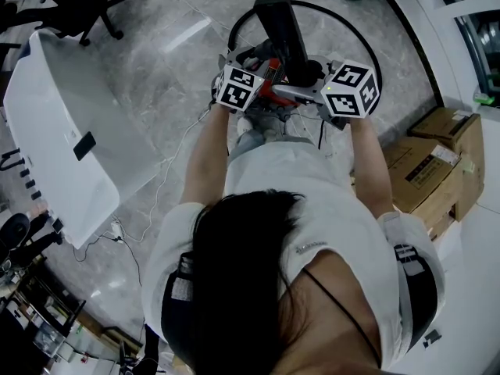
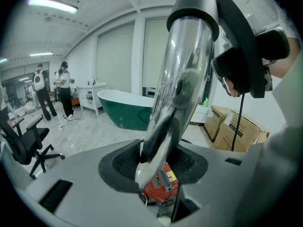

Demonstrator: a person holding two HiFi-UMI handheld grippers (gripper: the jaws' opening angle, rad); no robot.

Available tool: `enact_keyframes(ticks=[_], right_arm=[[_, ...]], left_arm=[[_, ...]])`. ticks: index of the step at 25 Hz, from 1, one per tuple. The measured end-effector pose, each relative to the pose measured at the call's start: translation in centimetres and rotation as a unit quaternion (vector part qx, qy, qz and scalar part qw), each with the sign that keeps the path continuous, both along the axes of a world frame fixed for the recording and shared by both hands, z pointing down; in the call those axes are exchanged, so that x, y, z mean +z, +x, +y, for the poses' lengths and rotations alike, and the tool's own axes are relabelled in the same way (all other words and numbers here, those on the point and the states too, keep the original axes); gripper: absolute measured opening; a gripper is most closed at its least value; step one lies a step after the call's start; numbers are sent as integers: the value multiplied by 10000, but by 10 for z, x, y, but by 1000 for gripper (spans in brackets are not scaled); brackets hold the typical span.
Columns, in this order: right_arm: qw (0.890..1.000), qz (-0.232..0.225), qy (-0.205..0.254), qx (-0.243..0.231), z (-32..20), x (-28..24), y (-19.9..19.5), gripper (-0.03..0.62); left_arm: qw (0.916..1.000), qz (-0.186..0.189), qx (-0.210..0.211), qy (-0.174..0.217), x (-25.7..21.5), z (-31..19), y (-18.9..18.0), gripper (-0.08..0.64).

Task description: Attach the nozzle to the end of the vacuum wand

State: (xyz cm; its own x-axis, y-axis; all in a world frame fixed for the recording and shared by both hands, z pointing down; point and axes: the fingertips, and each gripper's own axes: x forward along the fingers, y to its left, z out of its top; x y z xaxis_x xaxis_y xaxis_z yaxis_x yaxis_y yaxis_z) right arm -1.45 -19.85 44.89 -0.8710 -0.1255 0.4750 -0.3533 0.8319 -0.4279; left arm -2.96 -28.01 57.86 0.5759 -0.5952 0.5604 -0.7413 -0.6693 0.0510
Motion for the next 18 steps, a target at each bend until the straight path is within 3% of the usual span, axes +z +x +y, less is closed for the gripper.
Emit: enact_keyframes(ticks=[7,18], right_arm=[[9952,-814,-75,536,-5,-17,10,318],[9865,-1222,132,1079,-13,-27,27,336]], left_arm=[[10000,21,-79,27,0,1,-3,163],[9996,209,-181,-57,-1,2,1,164]])
